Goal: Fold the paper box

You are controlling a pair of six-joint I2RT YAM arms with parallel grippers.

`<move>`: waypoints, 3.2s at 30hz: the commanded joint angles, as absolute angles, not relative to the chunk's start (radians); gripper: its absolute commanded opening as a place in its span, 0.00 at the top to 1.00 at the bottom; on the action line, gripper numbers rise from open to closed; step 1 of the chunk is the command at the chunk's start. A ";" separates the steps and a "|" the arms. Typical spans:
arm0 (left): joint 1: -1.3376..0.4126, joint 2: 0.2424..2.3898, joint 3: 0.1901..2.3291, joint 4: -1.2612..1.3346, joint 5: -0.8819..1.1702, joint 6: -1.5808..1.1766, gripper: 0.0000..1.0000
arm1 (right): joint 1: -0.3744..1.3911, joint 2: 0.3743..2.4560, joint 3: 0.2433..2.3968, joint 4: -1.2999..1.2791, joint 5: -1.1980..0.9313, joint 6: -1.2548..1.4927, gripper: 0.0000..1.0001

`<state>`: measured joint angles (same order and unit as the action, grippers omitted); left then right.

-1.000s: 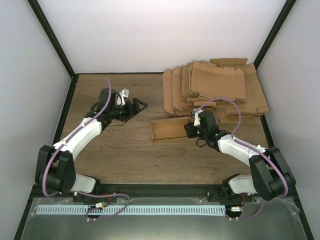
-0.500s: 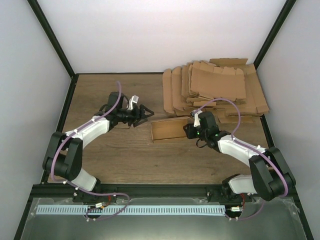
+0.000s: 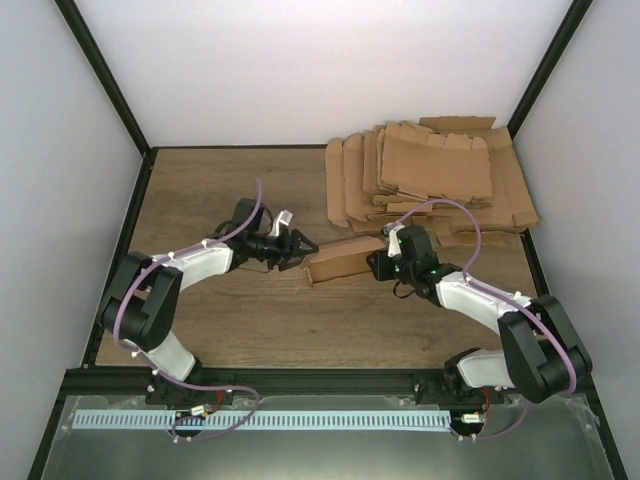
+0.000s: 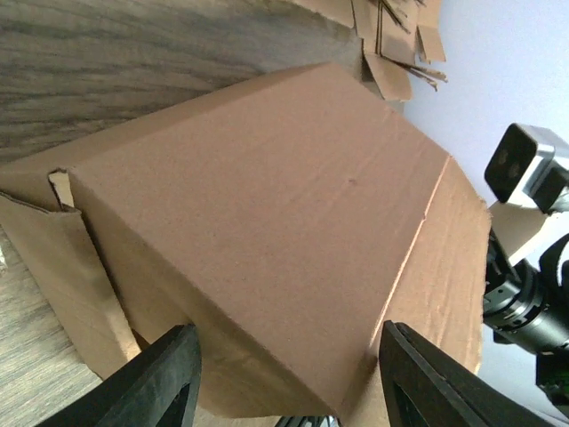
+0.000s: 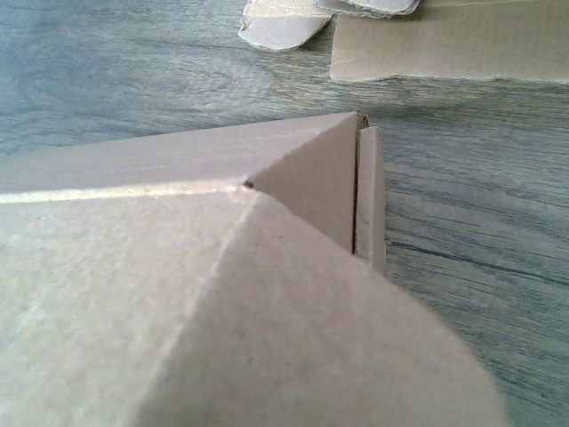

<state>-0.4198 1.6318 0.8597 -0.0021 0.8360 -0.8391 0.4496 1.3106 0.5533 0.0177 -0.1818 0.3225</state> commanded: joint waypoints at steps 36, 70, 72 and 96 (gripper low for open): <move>-0.427 1.626 0.865 0.014 0.679 -0.800 0.47 | 0.460 0.984 0.773 -0.440 -0.047 0.453 0.00; -0.472 1.594 0.812 0.040 0.683 -0.801 0.48 | 0.312 1.337 0.706 -0.176 -0.449 0.503 0.52; -0.472 1.598 0.812 0.039 0.684 -0.799 0.50 | 0.313 1.355 0.701 -0.157 -0.455 0.507 0.54; -0.483 1.573 0.956 -0.251 0.513 -0.576 0.32 | 0.312 1.367 0.697 -0.164 -0.399 0.452 0.58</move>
